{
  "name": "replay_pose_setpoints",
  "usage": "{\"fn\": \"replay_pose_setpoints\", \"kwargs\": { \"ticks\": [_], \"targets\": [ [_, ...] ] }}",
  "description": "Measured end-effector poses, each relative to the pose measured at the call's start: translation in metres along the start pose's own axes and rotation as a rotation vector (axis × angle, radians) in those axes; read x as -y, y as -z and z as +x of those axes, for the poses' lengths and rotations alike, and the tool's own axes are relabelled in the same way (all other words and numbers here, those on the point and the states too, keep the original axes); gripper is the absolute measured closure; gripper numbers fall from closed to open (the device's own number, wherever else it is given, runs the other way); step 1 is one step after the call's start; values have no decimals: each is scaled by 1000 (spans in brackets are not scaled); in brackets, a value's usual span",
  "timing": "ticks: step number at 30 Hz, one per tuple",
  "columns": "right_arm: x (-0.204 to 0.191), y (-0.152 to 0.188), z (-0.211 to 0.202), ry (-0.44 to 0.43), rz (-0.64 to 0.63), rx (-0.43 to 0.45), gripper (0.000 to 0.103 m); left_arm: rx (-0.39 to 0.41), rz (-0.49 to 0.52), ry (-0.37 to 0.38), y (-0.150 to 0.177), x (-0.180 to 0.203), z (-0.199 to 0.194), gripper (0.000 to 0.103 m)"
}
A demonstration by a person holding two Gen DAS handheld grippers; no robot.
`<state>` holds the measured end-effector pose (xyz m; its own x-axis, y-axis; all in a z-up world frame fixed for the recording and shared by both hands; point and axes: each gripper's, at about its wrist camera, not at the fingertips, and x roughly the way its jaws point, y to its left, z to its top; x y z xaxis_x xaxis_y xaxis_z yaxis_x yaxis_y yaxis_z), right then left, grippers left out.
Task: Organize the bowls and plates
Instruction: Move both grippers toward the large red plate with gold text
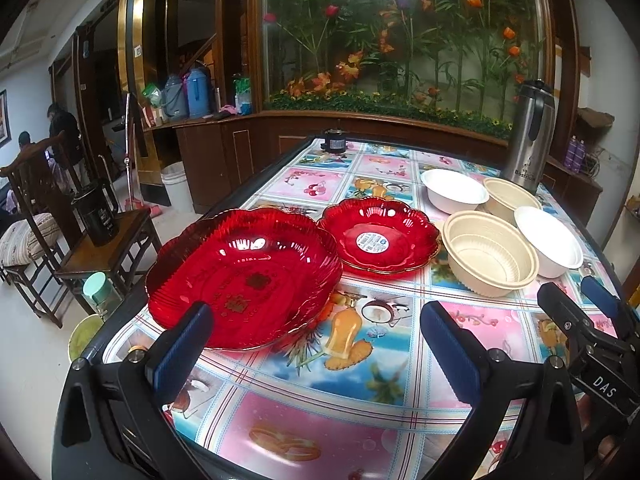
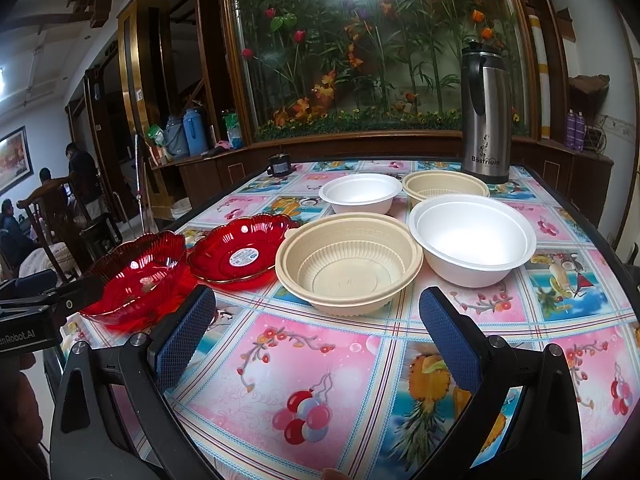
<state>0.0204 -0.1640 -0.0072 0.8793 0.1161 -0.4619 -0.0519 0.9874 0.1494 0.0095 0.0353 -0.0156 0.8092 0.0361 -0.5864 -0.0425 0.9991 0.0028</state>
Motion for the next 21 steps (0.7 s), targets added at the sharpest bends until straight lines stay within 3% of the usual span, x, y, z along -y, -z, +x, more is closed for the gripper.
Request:
{"fn": "replay_pose_setpoints", "kwargs": {
  "ticks": [12,21],
  "targets": [
    [3,3,3,-30,22,-21,0,7,-11,17,2,-3,0,0],
    [-2,2,15,-87,47,-79,0,11,-41,-15,-2,-21,-2,0]
  ]
}}
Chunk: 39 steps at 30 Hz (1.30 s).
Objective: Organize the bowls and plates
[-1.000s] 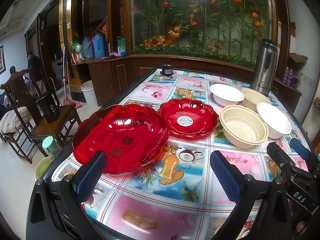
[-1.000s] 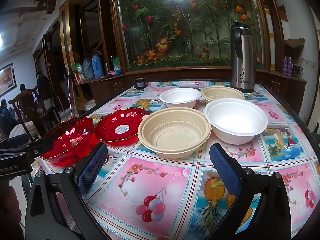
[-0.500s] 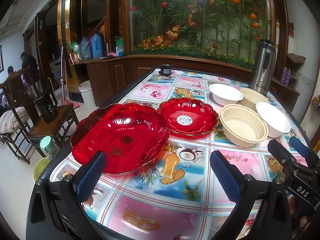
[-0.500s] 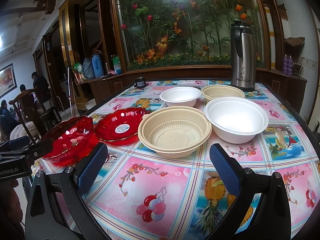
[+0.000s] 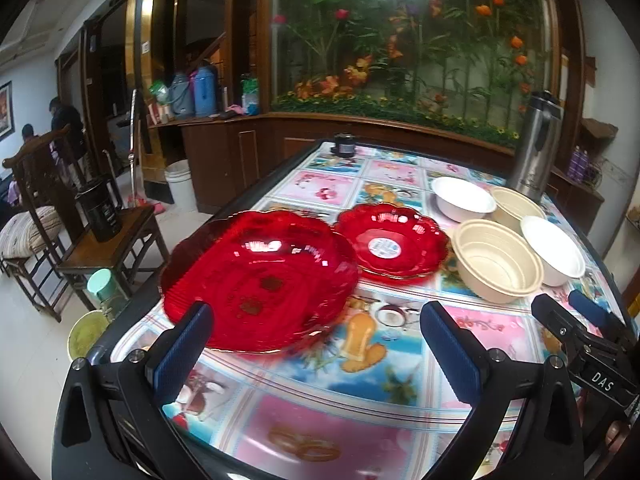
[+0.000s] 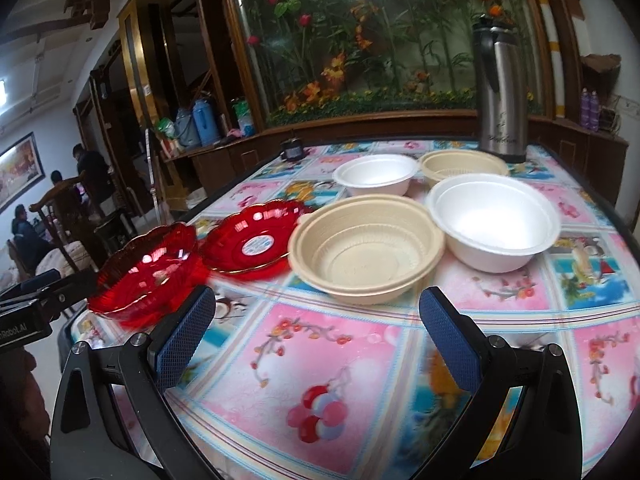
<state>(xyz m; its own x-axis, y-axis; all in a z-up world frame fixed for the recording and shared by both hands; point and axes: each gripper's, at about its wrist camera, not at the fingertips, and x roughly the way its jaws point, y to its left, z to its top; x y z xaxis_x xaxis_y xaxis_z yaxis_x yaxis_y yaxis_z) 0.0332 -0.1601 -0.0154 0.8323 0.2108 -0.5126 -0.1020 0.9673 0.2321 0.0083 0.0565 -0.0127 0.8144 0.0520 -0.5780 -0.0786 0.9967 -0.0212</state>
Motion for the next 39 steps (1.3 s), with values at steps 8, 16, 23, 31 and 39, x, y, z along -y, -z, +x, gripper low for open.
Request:
{"fn": "replay_pose_setpoints", "kwargs": {
  "ticks": [8,16,23,31,39],
  "targets": [
    [-44,-10,29,-107,2,-49,0,-8,-52,-71,-2,-33,5,0],
    [-73,-10,44,-123,-32,-46,4,3,-88,-139,-3,-60,8,0],
    [-72,-13,53,-146,10,-81,4,1,-103,-183,-2,-75,12,0],
    [-80,-28,65,-186,68,-109,4,-3,-138,-238,-7,-101,16,0],
    [-90,-30,84,-205,94,-151,4,-9,-158,-272,-11,-118,21,0]
  ]
}}
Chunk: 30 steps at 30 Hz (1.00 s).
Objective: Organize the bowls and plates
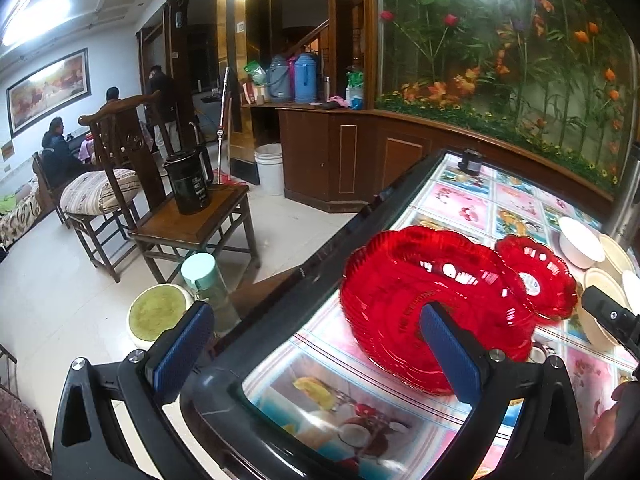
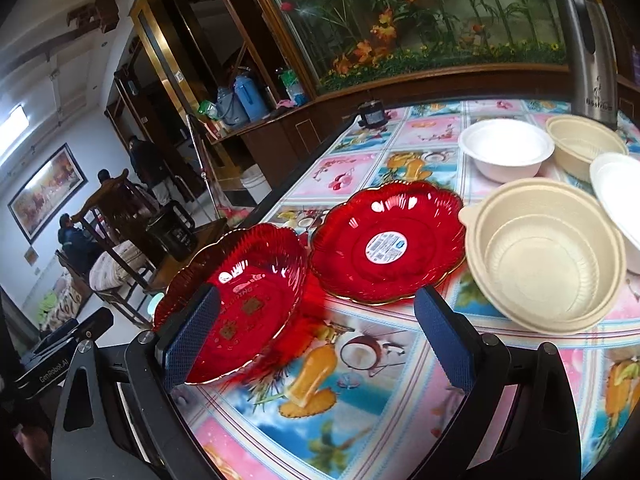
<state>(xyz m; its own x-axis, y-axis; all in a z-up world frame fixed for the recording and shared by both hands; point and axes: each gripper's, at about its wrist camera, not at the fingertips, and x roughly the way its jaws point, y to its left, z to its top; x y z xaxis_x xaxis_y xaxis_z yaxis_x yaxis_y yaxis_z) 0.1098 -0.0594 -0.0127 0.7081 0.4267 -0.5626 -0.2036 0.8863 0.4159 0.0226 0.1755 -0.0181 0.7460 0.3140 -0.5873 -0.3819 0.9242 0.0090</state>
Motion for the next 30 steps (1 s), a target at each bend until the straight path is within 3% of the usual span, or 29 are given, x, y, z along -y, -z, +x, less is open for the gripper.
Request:
{"fn": "replay_pose_setpoints", "kwargs": {
  "ticks": [8,22,27,30],
  "targets": [
    [4,1,17,-36,62,-46,4,-29,-8,-25,-3,-10,17,0],
    [-4,5,48,-132,171,-142,4,-272,-94,47,-15,-24,67,0],
    [-8,7,63,-156,194,-191,10,-333,-79,45,-10,-13,82,2],
    [-7,9,77,-164,221,-247,25,-360,-70,39,-7,-11,89,12]
  ]
}}
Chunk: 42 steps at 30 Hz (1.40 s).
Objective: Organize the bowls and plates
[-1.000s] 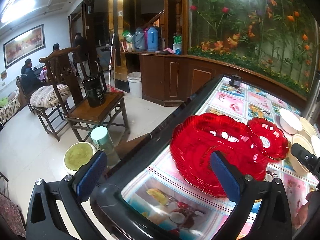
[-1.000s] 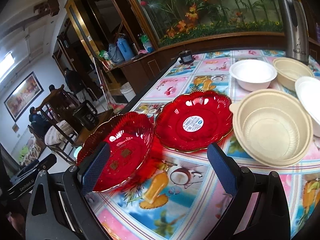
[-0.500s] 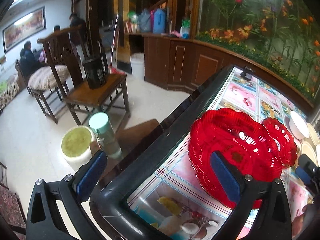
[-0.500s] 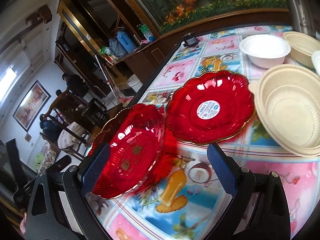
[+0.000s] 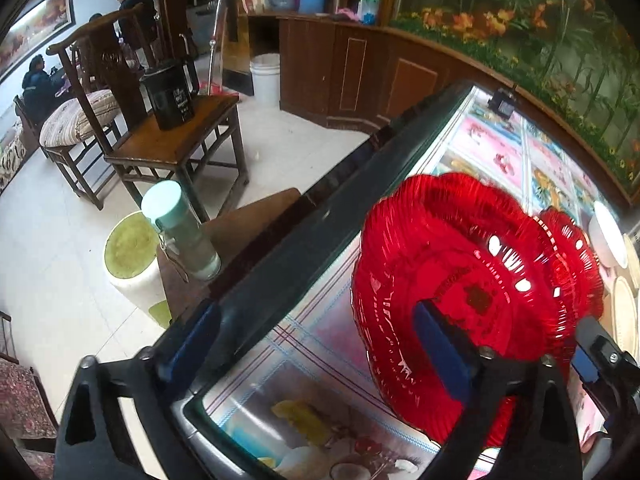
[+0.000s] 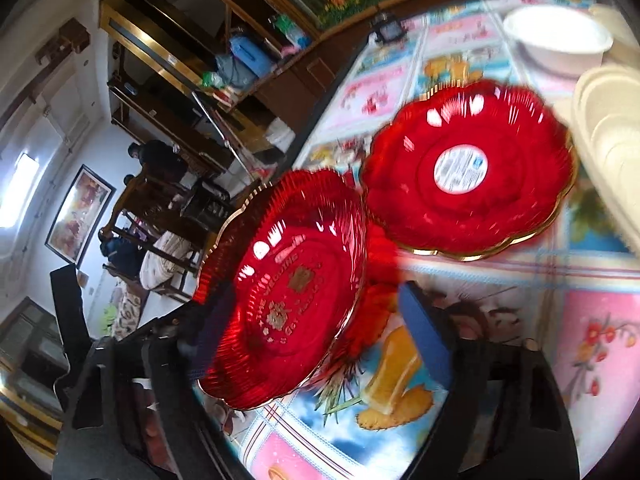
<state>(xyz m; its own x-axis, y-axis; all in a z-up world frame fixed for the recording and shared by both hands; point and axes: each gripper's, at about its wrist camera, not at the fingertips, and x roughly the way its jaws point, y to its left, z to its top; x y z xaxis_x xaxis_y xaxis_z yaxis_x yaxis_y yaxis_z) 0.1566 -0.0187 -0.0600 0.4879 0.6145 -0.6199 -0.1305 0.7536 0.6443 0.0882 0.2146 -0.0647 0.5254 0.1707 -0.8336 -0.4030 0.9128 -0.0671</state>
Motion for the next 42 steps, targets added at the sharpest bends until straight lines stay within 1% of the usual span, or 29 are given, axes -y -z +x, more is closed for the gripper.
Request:
{"fn": "replay_pose_setpoints", "kwargs": {
  "ticks": [1,2,3,4,5,6,8,9,10,11,12,13,15,18,24,29,32,38,40,42],
  "targets": [
    [2,0,4,-6,13,-16,29,-15,-3,1,1,-1,4,18],
    [4,-1,9,-11,31,-36,32,-26,-7,7,2,-2,6,28],
    [7,1,13,-8,39,-48,35,-42,-11,19,4,-2,10,33],
    [9,0,18,-5,51,-67,43,-52,-13,27,4,-1,12,40],
    [11,1,20,-6,56,-77,51,-34,-4,17,5,0,11,45],
    [12,1,23,-3,61,-89,54,-34,-2,20,5,1,10,50],
    [13,2,28,17,58,-100,69,-46,-12,75,6,0,12,66],
    [13,2,30,28,55,-109,73,-45,-13,85,6,2,12,69],
    [14,3,32,33,56,-116,79,-40,-6,91,7,4,11,75],
    [14,3,34,30,57,-121,80,-35,6,96,7,6,10,82],
    [13,3,35,34,51,-119,80,-30,18,98,8,9,9,86],
    [13,4,34,40,41,-115,80,-21,38,98,9,13,8,93],
    [6,6,35,75,-1,-99,81,-7,58,81,11,16,6,92],
    [0,9,34,127,-64,-75,82,6,74,81,12,17,5,92],
    [-7,11,33,168,-129,-56,83,15,92,56,13,17,-1,92],
    [-14,17,31,161,-182,-49,83,16,78,53,20,5,-12,92],
    [-21,28,28,153,-212,-47,83,20,71,48,27,-4,-21,92],
    [-28,43,25,111,-224,-50,83,25,63,46,40,-20,-35,92],
    [-32,46,27,105,-232,-49,83,27,52,39,41,-27,-35,92],
    [-38,51,32,117,-246,-56,83,17,40,32,38,-29,-30,91]
  ]
}}
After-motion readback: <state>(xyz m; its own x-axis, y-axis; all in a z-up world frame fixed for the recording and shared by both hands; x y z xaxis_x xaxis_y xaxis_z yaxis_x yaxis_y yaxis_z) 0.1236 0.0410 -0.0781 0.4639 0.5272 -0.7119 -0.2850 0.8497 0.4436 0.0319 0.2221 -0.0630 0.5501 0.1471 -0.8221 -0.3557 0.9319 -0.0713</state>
